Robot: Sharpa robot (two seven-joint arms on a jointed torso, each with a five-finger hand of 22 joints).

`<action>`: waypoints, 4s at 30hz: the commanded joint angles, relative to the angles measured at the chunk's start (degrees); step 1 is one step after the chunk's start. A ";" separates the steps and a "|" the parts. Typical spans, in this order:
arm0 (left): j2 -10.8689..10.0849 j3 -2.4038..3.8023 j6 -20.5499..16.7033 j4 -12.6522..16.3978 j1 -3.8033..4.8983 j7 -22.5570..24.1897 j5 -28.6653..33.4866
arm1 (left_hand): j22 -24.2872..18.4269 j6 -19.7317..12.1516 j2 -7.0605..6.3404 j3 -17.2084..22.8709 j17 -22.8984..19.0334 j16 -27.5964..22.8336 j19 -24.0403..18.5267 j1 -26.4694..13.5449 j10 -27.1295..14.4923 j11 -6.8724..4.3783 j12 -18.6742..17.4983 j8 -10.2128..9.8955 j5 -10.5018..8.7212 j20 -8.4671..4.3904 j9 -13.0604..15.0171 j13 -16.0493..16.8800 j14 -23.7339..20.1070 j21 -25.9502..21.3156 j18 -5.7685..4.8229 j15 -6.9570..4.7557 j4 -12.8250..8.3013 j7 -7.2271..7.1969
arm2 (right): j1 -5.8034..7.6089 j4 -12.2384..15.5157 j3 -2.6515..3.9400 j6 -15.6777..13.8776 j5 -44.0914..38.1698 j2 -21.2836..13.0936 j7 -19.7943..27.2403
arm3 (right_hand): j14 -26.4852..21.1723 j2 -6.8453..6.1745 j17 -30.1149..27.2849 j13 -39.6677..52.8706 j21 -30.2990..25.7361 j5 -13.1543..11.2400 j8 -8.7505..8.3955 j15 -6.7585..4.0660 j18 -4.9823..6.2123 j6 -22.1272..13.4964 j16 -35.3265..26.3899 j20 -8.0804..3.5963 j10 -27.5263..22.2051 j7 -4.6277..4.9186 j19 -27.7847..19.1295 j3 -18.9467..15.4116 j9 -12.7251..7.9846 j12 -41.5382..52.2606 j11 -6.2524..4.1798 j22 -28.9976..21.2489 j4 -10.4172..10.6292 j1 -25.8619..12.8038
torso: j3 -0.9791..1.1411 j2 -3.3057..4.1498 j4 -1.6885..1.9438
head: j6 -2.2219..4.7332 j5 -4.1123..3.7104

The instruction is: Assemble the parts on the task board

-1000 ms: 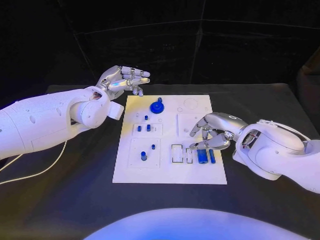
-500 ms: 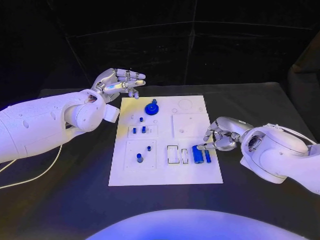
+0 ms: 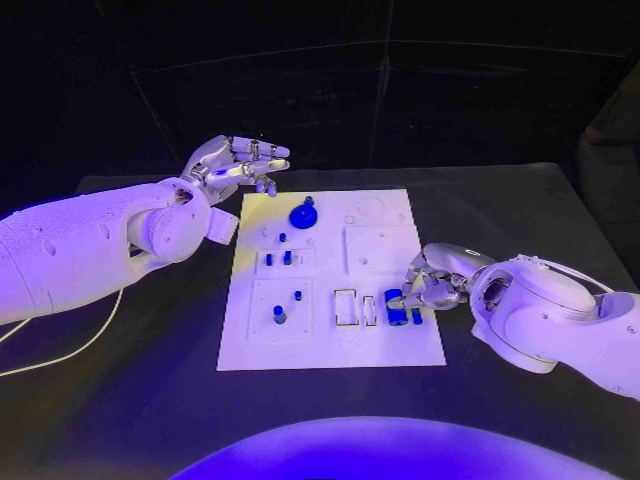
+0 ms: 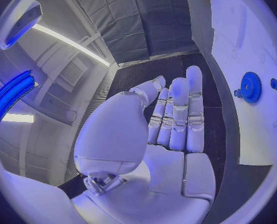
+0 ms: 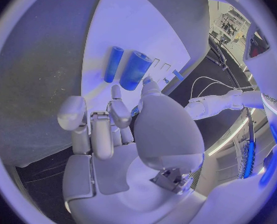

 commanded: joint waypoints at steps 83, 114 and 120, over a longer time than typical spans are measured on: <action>-0.14 -0.02 1.09 0.45 0.08 -0.06 0.17 | -0.11 -0.54 0.30 -0.29 -0.19 0.00 -0.29 -0.61 -0.63 -0.11 0.37 0.51 0.08 0.08 -0.11 -0.12 -0.60 -0.44 0.33 0.11 -0.12 -0.07 | -1.82 -1.69 0.19 -4.12 1.30 10.45 -5.40 | 4.14 0.69 5.78 1.91 -1.37 -11.50 6.50 -2.01 -0.37 -0.35 0.40 -1.45 1.47 -2.29 -0.40 -2.66 13.31 -3.53 -1.61 -2.26 0.32 -12.60 | -0.12 -0.04 -0.03 | 0.00 0.68; -0.11 -0.02 1.25 0.31 0.08 -0.26 0.17 | -0.11 -0.54 0.30 -0.29 -0.19 0.00 -0.29 -0.61 -0.63 -0.11 0.37 0.51 0.08 0.08 -0.11 -0.12 -0.60 -0.44 0.33 0.11 -0.12 -0.07 | -1.83 1.48 0.18 -2.00 3.47 9.20 -0.62 | 4.50 3.99 7.52 2.08 -1.13 -7.07 5.80 -2.12 -0.57 0.95 1.05 -1.53 2.00 -2.53 0.49 0.56 14.33 -4.56 -1.91 -1.04 -0.21 -8.28 | -0.10 -0.07 0.08 | -0.10 0.69; -0.14 -0.02 1.26 0.29 0.08 -0.29 0.17 | -0.13 -0.59 0.33 -0.31 -0.23 0.02 -0.29 -0.66 -0.69 -0.10 0.43 0.56 0.08 0.09 -0.11 -0.13 -0.62 -0.46 0.34 0.12 -0.12 -0.06 | -1.82 0.70 0.18 -1.39 3.19 9.05 -0.89 | 4.51 5.03 7.59 2.20 -1.12 -4.73 5.39 -2.15 -0.57 1.13 1.06 -1.58 2.05 -2.55 0.46 0.32 14.38 -4.73 -1.94 -1.02 -0.71 -6.28 | -0.13 -0.04 -0.02 | -0.09 0.79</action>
